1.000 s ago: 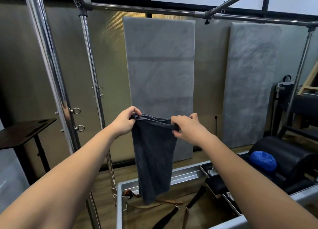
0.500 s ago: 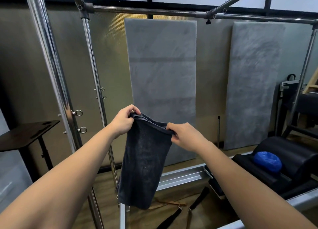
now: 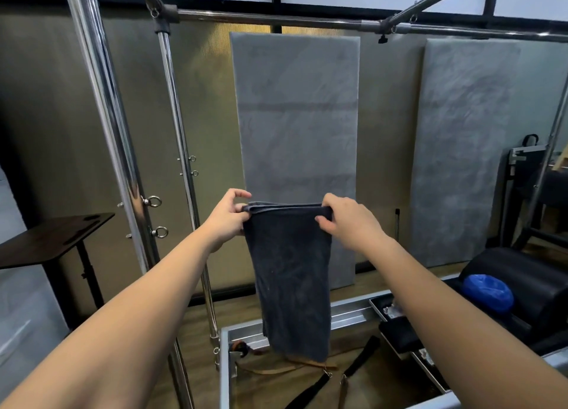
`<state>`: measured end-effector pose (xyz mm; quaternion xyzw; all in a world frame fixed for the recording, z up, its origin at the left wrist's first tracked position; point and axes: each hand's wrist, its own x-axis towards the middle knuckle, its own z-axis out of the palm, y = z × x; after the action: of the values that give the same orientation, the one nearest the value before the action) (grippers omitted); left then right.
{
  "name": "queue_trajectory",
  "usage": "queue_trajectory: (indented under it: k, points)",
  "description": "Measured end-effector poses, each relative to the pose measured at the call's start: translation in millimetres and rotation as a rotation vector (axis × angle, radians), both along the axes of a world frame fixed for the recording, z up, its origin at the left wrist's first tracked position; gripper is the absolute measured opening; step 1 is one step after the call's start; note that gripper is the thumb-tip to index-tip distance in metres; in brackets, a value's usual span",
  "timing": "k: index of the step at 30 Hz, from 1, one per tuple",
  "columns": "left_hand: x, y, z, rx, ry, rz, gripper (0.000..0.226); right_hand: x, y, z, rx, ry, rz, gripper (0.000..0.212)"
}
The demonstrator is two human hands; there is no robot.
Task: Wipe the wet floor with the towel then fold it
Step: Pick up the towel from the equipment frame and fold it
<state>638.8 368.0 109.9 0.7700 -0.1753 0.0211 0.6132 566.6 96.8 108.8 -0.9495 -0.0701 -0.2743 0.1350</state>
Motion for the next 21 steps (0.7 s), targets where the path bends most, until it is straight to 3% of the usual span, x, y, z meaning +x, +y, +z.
queue_trajectory:
  k: [2, 6, 7, 8, 10, 11, 13, 15, 18, 21]
  points:
    - [-3.4, -0.2, 6.0, -0.049, 0.005, -0.001, 0.040, 1.0, 5.0, -0.7, 0.339, 0.051, 0.082, 0.021]
    - [4.9, -1.0, 54.1, -0.197, -0.078, 0.054, 0.037, 10.8, 10.4, 39.9, 0.502, -0.111, 0.246, 0.023]
    - [9.2, -0.4, 73.6, -0.296, -0.095, 0.052, 0.030, 14.5, 14.2, 58.9, 0.661, -0.173, 0.314, 0.021]
    - [11.9, 1.5, 89.4, -0.387, -0.085, 0.013, 0.027, 16.3, 18.6, 74.0, 0.909, -0.166, 0.413, 0.029]
    - [5.9, 14.8, 86.5, -0.386, 0.069, -0.116, 0.053, 15.9, 32.3, 69.9, 1.393, 0.088, 0.594, 0.079]
    - [2.6, 24.6, 68.5, -0.346, 0.179, -0.218, 0.067, 14.1, 40.1, 46.0, 1.493, 0.251, 0.663, 0.092]
    - [-5.5, 48.9, 7.8, -0.228, 0.424, -0.387, 0.075, 1.0, 61.3, -25.6, 1.478, 0.596, 0.638, 0.085]
    - [-24.6, 66.3, -63.2, -0.100, 0.626, -0.476, 0.053, -17.7, 77.1, -92.8, 1.456, 0.792, 0.404, 0.066]
    - [-47.4, 71.8, -136.7, 0.100, 0.783, -0.406, 0.023, -32.4, 92.9, -143.9, 1.375, 0.905, 0.025, 0.049]
    - [-55.3, 70.4, -142.8, 0.163, 0.810, -0.254, 0.022, -29.4, 104.8, -133.8, 1.408, 0.881, -0.061, 0.044]
